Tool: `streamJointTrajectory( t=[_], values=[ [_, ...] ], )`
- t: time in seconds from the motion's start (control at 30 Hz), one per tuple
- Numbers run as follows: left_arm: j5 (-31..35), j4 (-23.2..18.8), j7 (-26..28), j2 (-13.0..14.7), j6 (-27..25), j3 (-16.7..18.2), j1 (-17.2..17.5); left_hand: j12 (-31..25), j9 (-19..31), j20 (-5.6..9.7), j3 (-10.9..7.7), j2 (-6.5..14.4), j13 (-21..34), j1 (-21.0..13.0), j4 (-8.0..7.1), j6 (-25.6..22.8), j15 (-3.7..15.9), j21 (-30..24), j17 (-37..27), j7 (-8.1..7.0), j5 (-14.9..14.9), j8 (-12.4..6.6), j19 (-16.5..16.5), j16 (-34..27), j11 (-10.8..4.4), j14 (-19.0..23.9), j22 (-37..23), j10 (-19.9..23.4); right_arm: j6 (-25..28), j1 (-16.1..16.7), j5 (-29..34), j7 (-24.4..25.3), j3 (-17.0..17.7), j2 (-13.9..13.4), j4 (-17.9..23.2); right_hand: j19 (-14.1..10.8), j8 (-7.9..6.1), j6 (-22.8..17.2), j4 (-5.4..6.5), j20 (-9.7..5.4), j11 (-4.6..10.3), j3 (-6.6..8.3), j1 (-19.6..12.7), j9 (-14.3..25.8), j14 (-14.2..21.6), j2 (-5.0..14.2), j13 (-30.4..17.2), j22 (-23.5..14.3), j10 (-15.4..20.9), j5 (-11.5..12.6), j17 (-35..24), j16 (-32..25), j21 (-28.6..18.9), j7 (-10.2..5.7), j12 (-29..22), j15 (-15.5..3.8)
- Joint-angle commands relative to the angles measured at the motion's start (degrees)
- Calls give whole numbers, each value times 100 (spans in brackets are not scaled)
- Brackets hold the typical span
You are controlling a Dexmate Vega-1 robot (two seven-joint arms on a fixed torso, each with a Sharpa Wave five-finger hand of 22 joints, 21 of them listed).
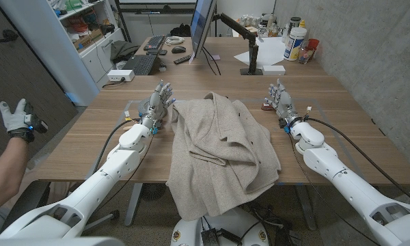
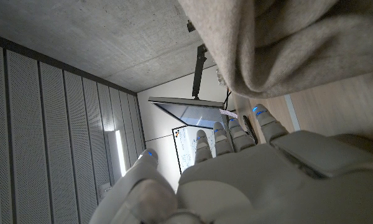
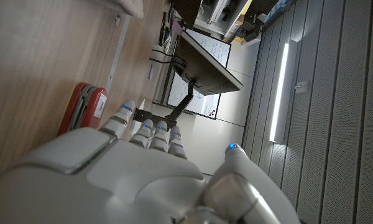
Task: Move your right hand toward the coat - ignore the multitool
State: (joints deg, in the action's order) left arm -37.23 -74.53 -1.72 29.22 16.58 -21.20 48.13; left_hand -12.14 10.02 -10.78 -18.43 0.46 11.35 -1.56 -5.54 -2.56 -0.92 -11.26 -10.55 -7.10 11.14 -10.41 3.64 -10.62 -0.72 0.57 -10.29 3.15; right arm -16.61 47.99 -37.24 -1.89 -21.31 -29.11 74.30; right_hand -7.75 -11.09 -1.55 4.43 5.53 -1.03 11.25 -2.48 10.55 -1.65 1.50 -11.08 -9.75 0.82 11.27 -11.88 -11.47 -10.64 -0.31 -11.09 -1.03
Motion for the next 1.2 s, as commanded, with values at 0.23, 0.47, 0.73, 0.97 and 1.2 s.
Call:
streamJointTrajectory(
  t=[0.23,0.47,0.73,0.97,1.2],
  values=[
    [8,4,-14,-1,1,-13,-11,-34,29,-31,-33,11,24,-53,-6,-9,-16,-27,-7,-42,25,-40,0,-26,-20,10,-23,36,-26,-30,14,-37,-21,20,-62,-43,-22,-31,-5,2,-37,27,-49,31,-44,9,-25,-22,-6,42,-17,-46,-42,15,-40,-10],
    [-15,-9,-5,-5,-12,-2,1,-35,29,-29,-30,11,24,-53,-5,-8,-17,-27,-7,-41,25,-40,0,-27,-15,12,-23,39,-26,-7,29,-10,-17,5,-43,-43,-21,-27,-6,5,-34,25,-50,31,-47,8,-25,-22,-8,42,-17,-45,-42,12,-40,-11],
    [-7,-19,4,-5,1,-1,6,-36,29,-35,-26,12,24,-54,-5,-10,-22,-26,-7,-46,25,-41,-1,-27,-22,12,-22,41,-15,26,27,21,3,-25,44,-48,-22,-32,-8,4,-43,22,-52,31,-44,7,-24,-21,-10,42,-16,-46,-44,11,-39,-11],
    [-14,-21,-4,1,-12,0,4,-37,29,-35,-23,12,24,-54,-4,-8,-18,-25,-7,-45,25,-40,-5,-26,-21,9,-22,44,47,82,106,125,24,-141,231,-49,-22,-33,-10,2,-38,21,-55,31,-51,7,-24,-21,-7,42,-15,-44,-44,15,-40,-14],
    [-9,-17,-6,0,-7,-3,3,-36,29,-36,-21,13,24,-55,-4,-6,-16,-26,-7,-44,25,-40,-2,-26,-23,8,-22,39,109,98,183,168,3,-214,333,-48,-23,-36,-16,-2,-39,23,-64,31,-55,7,-24,-21,-8,43,-12,-41,-43,15,-39,-11]
  ],
)
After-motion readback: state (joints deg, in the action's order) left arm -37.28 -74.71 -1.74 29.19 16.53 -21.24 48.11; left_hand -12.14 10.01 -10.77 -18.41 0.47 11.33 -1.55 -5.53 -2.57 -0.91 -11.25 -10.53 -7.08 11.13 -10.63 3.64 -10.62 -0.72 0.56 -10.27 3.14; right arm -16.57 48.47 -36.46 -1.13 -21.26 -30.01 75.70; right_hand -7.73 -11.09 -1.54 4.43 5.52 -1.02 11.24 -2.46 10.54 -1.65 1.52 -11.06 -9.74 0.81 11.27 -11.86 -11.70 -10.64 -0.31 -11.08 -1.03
